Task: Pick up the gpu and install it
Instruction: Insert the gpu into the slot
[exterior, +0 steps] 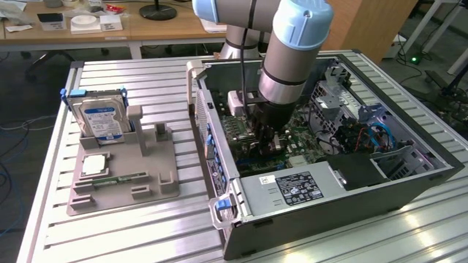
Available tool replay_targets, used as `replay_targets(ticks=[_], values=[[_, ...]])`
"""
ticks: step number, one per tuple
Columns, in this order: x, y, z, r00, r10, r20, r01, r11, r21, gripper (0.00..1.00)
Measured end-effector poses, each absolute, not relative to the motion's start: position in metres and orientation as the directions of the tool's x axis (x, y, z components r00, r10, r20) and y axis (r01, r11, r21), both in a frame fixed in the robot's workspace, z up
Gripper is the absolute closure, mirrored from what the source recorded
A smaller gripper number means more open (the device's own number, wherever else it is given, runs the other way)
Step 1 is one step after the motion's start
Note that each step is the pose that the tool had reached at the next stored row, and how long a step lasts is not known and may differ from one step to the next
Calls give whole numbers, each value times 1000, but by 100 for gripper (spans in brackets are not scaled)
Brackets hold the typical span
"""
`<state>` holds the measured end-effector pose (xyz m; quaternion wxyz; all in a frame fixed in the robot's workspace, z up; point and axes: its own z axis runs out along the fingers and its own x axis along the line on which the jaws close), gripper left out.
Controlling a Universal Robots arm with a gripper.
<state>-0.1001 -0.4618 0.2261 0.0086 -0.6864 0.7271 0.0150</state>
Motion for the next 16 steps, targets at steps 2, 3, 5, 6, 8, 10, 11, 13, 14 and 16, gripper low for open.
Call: replay_targets(ticks=[2, 3, 5, 6, 8, 10, 11, 13, 14, 16], values=[[-100, -462, 226, -58, -998, -33, -998, 57, 10, 71], [-100, -462, 226, -58, -998, -33, -998, 57, 10, 71], [-100, -462, 226, -58, -998, -33, -998, 57, 10, 71], [-100, -462, 226, -58, -998, -33, -998, 57, 10, 71], [-100, -462, 226, -58, -998, -33, -998, 57, 10, 71], [-100, -462, 226, -58, -998, -33, -998, 57, 10, 71], [-100, -462, 226, -58, -998, -33, -998, 57, 10, 71], [-100, -462, 226, -58, -998, -33, -998, 57, 10, 71], [-100, -462, 226, -58, -998, -33, -998, 57, 10, 71], [-100, -462, 226, -58, -998, -33, -998, 57, 10, 71]])
